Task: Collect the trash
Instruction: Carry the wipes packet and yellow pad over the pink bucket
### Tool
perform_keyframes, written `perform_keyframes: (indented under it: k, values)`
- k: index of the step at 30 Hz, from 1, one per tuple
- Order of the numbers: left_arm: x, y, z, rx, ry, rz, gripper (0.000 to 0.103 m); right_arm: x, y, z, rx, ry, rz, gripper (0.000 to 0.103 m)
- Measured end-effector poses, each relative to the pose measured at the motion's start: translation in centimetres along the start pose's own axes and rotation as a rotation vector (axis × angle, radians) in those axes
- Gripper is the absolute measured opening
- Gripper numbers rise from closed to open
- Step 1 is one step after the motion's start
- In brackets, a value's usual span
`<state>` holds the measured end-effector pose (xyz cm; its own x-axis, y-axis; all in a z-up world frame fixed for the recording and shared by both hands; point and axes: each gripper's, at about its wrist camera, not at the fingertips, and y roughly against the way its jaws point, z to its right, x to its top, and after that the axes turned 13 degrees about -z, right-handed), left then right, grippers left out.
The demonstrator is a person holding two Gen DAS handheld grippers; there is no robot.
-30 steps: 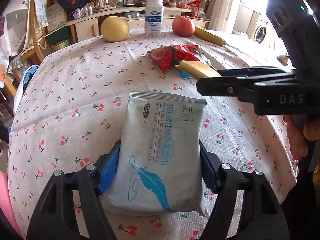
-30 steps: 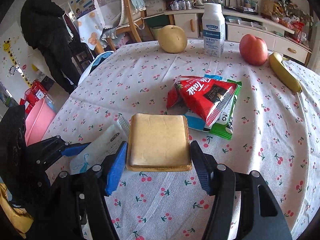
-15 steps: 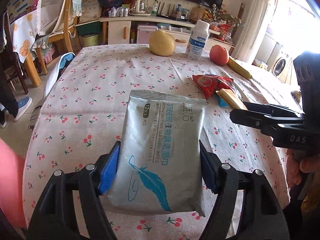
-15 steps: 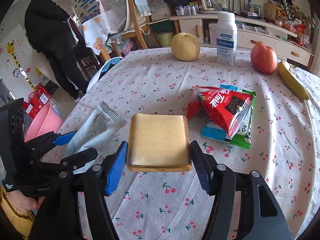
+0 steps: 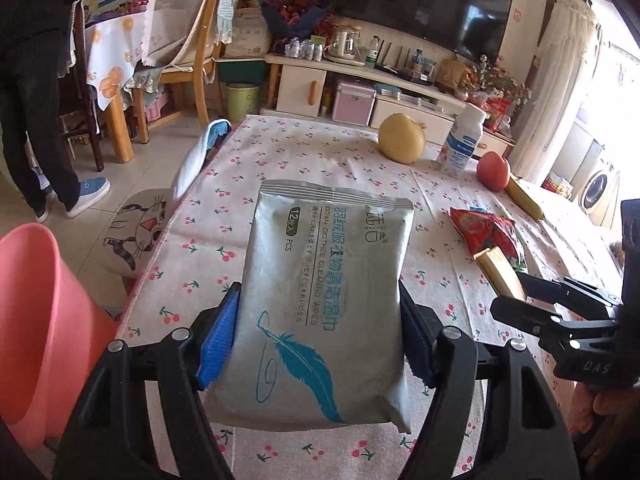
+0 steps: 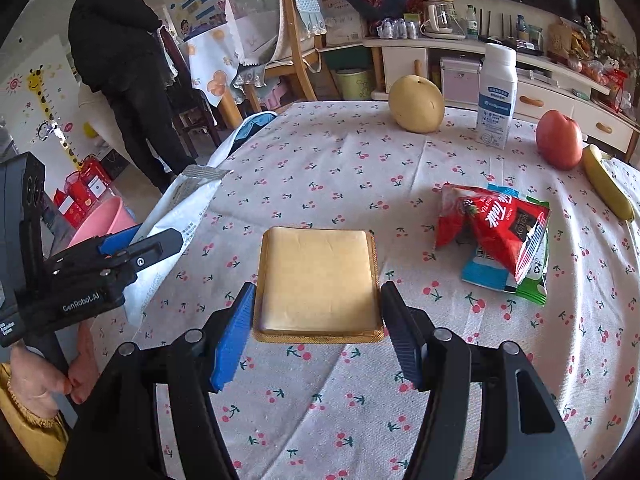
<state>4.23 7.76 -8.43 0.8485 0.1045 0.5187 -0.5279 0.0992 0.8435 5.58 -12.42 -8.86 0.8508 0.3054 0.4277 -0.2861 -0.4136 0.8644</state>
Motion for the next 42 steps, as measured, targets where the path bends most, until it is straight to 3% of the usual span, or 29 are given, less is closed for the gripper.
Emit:
perform_keyframes:
  k: [20, 34, 42]
  values:
    - [0.7, 4.0, -7.0, 0.138, 0.193, 0.129, 0.072, 0.8, -1.6, -6.8, 0.01, 0.066, -0.011, 0.064]
    - [0.1, 6.4, -13.5, 0.177, 0.385, 0.183, 0.072, 3.0, -3.4, -14.6, 0.045, 0.179, -0.009, 0.064]
    - [-1.1, 8.4, -19.0, 0.232, 0.552, 0.224, 0.072, 4.9, -5.0, -20.7, 0.083, 0.274, -0.01, 0.064]
